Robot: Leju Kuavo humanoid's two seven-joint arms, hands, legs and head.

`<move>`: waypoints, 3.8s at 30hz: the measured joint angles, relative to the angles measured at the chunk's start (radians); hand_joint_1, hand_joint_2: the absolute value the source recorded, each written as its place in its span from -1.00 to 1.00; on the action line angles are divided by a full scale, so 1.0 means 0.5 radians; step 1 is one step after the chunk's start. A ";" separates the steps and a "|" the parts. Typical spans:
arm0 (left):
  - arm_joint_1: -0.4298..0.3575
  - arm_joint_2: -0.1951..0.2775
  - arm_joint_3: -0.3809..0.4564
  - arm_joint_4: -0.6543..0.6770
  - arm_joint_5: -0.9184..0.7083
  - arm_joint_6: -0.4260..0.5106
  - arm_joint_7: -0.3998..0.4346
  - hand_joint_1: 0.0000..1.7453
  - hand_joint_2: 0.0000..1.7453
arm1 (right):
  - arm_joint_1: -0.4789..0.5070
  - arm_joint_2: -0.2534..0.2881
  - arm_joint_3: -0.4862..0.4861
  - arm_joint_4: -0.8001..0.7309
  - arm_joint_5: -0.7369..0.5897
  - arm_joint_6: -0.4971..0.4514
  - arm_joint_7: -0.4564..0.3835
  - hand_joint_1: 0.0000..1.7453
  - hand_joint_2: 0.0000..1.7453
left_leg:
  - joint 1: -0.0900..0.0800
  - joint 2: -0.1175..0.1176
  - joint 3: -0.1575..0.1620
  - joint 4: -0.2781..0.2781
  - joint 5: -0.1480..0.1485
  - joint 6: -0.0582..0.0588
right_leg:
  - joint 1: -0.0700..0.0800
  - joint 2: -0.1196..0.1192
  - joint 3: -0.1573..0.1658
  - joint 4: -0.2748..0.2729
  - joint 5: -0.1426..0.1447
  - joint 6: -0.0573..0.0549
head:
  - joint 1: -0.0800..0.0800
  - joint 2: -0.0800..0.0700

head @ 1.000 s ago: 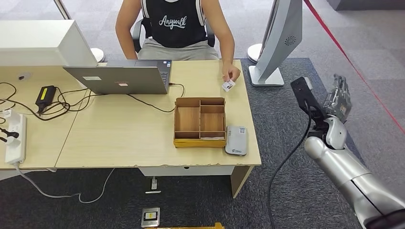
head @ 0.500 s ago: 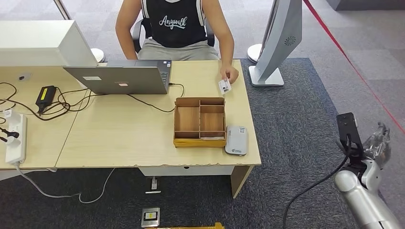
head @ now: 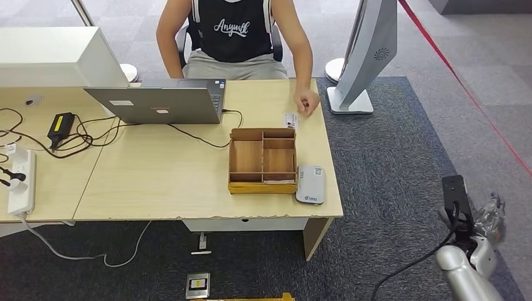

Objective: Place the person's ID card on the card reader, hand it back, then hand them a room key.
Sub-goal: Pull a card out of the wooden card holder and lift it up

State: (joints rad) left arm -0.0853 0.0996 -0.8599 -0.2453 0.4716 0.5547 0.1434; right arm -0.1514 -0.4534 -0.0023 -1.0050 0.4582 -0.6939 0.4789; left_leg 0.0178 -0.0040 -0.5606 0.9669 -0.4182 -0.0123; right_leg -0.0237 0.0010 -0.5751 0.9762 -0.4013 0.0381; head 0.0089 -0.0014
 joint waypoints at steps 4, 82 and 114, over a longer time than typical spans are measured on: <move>-0.002 -0.007 0.000 0.000 0.017 0.002 0.000 -1.00 -1.00 | -0.001 0.044 0.055 0.006 -0.039 0.000 -0.090 -1.00 1.00 | 0.000 0.000 0.000 0.000 0.000 0.000 | 0.000 0.000 0.000 0.000 0.000 0.000 | 0.000 0.000; -0.022 -0.108 -0.084 -0.003 0.118 0.038 -0.056 -1.00 -1.00 | -0.560 0.619 1.630 -0.485 1.190 0.794 -0.158 -1.00 1.00 | 0.001 0.001 0.001 0.000 0.002 -0.001 | 0.001 -0.001 0.001 0.002 -0.001 -0.002 | 0.000 0.000; -0.019 -0.143 -0.126 -0.017 0.146 0.063 -0.032 -1.00 -1.00 | -0.706 0.753 1.833 -0.216 1.229 0.931 0.017 -1.00 1.00 | 0.001 0.001 0.000 0.000 0.002 -0.001 | 0.001 -0.001 0.001 0.002 -0.001 -0.002 | 0.001 0.000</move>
State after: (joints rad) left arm -0.0947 0.0278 -0.9228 -0.2537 0.5444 0.5859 0.1273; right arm -0.5043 -0.0768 0.9144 -1.1128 1.0725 -0.2285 0.4875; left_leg 0.0186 -0.0036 -0.5604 0.9667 -0.4171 -0.0130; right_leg -0.0231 0.0006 -0.5748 0.9770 -0.4017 0.0370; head 0.0092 -0.0015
